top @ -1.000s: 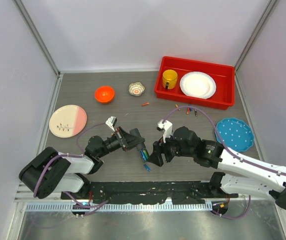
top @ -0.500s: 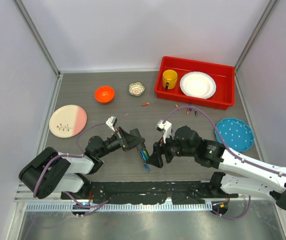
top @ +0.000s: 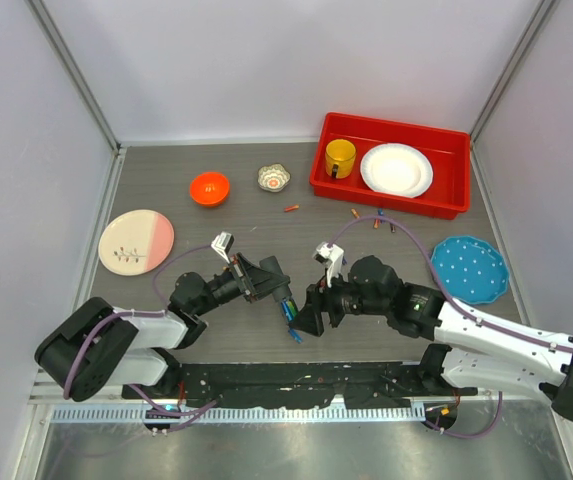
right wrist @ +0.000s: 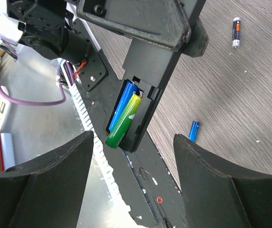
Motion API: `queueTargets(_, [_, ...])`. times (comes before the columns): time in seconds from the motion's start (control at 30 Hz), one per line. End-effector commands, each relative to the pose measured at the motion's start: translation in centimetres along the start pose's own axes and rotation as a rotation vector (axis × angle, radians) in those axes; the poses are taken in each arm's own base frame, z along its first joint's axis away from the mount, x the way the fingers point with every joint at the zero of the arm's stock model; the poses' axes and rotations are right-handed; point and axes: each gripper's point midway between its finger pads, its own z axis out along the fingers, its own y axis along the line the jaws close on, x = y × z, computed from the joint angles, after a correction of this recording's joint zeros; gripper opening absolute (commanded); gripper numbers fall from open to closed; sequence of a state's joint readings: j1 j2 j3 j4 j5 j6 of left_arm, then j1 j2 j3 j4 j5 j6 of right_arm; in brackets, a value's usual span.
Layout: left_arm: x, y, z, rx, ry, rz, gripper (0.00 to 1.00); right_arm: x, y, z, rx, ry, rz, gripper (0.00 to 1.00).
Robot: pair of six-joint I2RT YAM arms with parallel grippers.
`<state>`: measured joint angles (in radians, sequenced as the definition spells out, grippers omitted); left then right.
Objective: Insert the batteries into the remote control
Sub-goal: Load the battery into the remote control.
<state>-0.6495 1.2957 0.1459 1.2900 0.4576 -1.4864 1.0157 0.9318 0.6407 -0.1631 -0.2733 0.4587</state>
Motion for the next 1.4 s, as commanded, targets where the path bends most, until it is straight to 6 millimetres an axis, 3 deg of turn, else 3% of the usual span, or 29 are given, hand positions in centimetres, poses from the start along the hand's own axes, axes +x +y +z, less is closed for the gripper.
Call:
queueTargets(0.0, [-0.1, -6.6, -0.6, 0.263, -0.014, 0.128, 0.0, -2.2, 1.5, 0.0, -0.093, -0.099, 0.037, 0.73])
queueTargets(0.23, [-0.1, -6.6, -0.7, 0.264, -0.016, 0.131, 0.0, -3.9, 2.0, -0.5, -0.198, -0.176, 0.15, 0.71])
queueTargets(1.37, [-0.2, -7.0, -0.8, 0.276, -0.024, 0.138, 0.0, -2.0, 0.8, 0.4, -0.212, -0.116, 0.204, 0.58])
